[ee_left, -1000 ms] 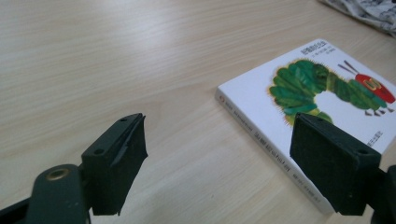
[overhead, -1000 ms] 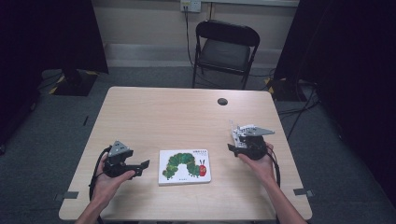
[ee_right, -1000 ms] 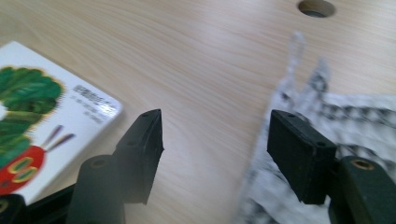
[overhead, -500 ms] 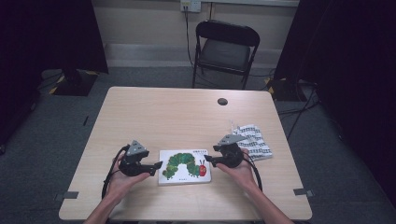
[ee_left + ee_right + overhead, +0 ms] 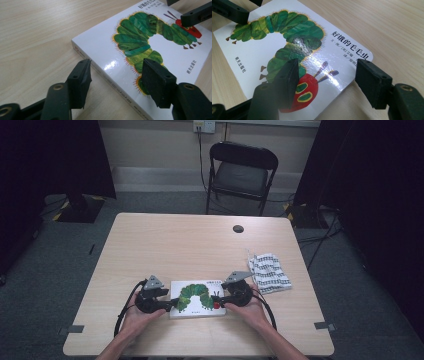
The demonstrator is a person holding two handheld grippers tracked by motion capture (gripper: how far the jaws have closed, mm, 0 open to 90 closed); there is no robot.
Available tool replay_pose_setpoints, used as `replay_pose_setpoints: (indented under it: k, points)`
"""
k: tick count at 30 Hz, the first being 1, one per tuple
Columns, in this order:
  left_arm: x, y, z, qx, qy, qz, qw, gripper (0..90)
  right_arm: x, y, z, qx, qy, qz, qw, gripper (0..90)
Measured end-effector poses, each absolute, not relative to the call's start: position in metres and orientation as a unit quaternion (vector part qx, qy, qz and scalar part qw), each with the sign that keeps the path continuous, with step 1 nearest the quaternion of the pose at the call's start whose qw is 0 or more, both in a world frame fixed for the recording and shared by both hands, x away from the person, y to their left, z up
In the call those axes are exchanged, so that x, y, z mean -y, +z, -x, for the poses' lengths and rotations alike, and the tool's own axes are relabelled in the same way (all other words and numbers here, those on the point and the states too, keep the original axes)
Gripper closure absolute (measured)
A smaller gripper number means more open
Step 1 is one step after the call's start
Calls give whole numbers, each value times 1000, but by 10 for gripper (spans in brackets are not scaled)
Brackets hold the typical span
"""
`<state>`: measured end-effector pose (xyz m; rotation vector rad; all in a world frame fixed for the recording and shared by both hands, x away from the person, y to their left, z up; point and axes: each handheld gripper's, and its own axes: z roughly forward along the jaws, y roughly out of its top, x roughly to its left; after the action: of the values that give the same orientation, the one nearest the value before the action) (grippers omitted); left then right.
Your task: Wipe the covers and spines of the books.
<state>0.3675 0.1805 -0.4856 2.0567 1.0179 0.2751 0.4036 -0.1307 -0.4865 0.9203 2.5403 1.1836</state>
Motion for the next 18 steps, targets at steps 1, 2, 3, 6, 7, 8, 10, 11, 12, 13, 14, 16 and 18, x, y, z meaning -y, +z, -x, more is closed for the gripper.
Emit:
replay_pose_setpoints:
  k: [1,2,3,6,7,8,10,11,12,13,14,16,18]
  points:
    - [-181,-486,-368,-403,109,-813,406,423,131,-487,-404,-857,399,-311,96,347]
    - [-181,-486,-368,-403,106,-813,407,429,131,-488,-404,-858,398,-310,96,338]
    - [-181,-487,-367,-402,105,-813,408,434,131,-489,-404,-857,400,-311,96,335]
    - [-179,-488,-366,-392,101,-814,416,464,132,-490,-405,-857,400,-312,94,333]
    - [-178,-488,-365,-393,102,-813,416,470,131,-490,-404,-856,401,-311,95,333]
    - [-177,-488,-365,-392,106,-814,415,462,131,-490,-404,-857,400,-310,95,333]
    - [-177,-488,-364,-392,107,-814,415,459,131,-490,-405,-858,400,-307,96,333]
    - [-177,-488,-365,-396,100,-813,416,457,131,-490,-406,-858,401,-306,96,334]
    - [-178,-488,-365,-396,94,-813,416,456,131,-490,-407,-859,400,-305,96,335]
    - [-179,-488,-365,-395,95,-814,416,456,131,-489,-408,-861,398,-301,96,341]
    - [-179,-488,-364,-394,95,-814,415,457,130,-489,-409,-862,397,-298,100,352]
    - [-178,-489,-362,-398,97,-811,417,460,130,-488,-412,-863,396,-295,105,353]
    - [-178,-488,-359,-396,95,-813,416,462,130,-489,-414,-863,398,-294,104,353]
